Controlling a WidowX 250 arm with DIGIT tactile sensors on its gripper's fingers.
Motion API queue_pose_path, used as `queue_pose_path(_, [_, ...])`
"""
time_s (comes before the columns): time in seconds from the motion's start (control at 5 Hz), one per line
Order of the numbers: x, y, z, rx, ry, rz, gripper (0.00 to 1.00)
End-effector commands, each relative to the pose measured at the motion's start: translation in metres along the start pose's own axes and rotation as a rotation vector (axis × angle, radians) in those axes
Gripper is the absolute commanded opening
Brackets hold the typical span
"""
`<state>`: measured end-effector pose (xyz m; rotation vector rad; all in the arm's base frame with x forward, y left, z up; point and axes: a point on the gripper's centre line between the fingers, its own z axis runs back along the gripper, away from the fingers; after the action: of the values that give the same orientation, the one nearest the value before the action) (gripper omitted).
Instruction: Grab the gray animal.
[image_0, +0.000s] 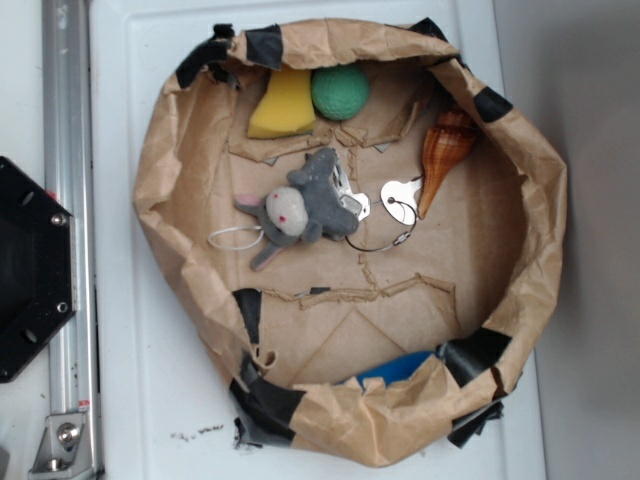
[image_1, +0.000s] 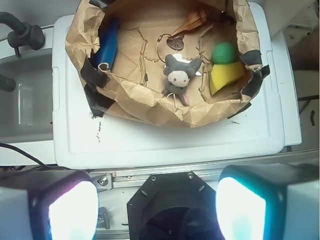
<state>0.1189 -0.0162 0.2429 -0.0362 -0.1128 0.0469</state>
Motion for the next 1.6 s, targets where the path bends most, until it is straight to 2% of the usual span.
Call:
queue_pose_path(0.0, [0.0, 0.0, 0.0, 0.0, 0.0, 0.0, 1.0])
queue_pose_path(0.2, [0.031, 0.034, -0.031, 0.074, 0.001, 0.243, 1.0])
queue_pose_path(0.4, [0.07, 0.037, -0.05, 0.003, -0.025, 0.264, 1.0])
queue_pose_path(0.6, [0.097, 0.038, -0.091, -0.063, 0.019, 0.284, 1.0])
queue_pose_path(0.8, [0.097, 0.03, -0.144, -0.035, 0.082, 0.226, 1.0])
queue_pose_path(1.0, [0.087, 0.021, -0.194, -0.009, 0.173, 0.164, 1.0])
queue_pose_path(1.2, [0.086, 0.016, -0.215, -0.019, 0.155, 0.112, 1.0])
queue_pose_path(1.4, [0.1, 0.013, -0.215, -0.005, 0.074, 0.082, 1.0])
